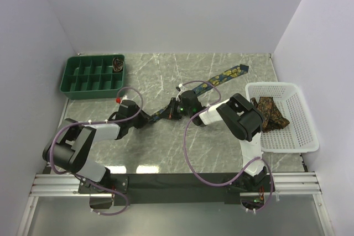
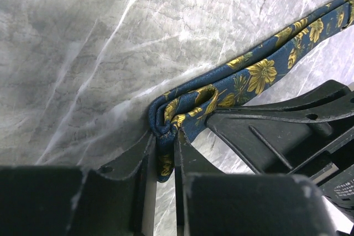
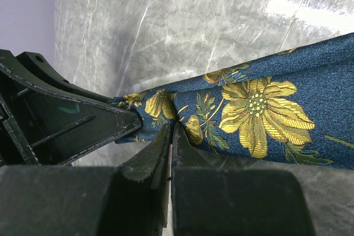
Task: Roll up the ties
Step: Roll the tie
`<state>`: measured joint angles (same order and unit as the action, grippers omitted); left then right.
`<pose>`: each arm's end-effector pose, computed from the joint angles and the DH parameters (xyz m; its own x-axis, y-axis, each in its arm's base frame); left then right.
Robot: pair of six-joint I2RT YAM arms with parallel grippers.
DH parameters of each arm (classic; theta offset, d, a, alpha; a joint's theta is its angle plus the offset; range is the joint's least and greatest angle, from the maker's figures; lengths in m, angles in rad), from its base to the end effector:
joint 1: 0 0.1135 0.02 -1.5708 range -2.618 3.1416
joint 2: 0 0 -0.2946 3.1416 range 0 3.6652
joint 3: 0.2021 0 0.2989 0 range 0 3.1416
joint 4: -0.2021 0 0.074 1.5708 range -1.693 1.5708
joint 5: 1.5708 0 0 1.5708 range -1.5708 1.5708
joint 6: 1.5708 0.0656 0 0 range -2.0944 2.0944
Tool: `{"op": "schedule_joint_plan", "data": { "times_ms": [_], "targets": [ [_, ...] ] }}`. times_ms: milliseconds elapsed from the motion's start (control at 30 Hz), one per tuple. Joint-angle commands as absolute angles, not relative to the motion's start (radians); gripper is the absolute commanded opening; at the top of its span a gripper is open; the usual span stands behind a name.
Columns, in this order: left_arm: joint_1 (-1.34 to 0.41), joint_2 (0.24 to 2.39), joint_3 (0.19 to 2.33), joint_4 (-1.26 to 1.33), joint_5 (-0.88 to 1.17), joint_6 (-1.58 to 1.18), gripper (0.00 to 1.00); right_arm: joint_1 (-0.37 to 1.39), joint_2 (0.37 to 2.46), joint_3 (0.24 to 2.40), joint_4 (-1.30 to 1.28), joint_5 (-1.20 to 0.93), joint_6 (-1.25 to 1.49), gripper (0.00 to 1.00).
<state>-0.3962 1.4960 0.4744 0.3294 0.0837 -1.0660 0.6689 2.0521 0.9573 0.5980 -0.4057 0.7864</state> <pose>0.2832 -0.1244 0.0999 -0.6733 -0.6638 -0.3256 -0.3006 0.6482 -0.6996 0.3463 0.3068 0.0779 -0.8601 0.1491 -0.4879 -0.3301 0.5664 0.7551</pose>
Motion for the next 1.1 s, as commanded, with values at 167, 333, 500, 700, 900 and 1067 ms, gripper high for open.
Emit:
{"op": "schedule_joint_plan", "data": {
  "times_ms": [167, 333, 500, 700, 900, 1067],
  "targets": [
    [-0.4, 1.447, 0.59, 0.004, 0.031, -1.026, 0.01, 0.663, 2.04, 0.957, 0.457, -0.342, 0.694, 0.01],
    [-0.413, 1.428, 0.672, -0.202, -0.026, -1.023, 0.01, 0.683, 1.968, 0.954, 0.416, -0.319, 0.62, 0.18],
    [-0.423, 1.42, 0.733, -0.325, -0.061, -1.032, 0.01, 0.704, 1.908, 0.943, 0.408, -0.282, 0.558, 0.31],
    [-0.433, 1.427, 0.795, -0.449, -0.093, -1.011, 0.01, 0.729, 1.875, 0.951, 0.423, -0.301, 0.531, 0.31],
    [-0.439, 1.419, 0.827, -0.541, -0.115, -0.997, 0.01, 0.788, 1.896, 0.989, 0.471, -0.34, 0.535, 0.31],
    [-0.44, 1.402, 0.839, -0.584, -0.127, -0.994, 0.01, 0.824, 1.94, 1.037, 0.508, -0.362, 0.58, 0.3]
  ]
}}
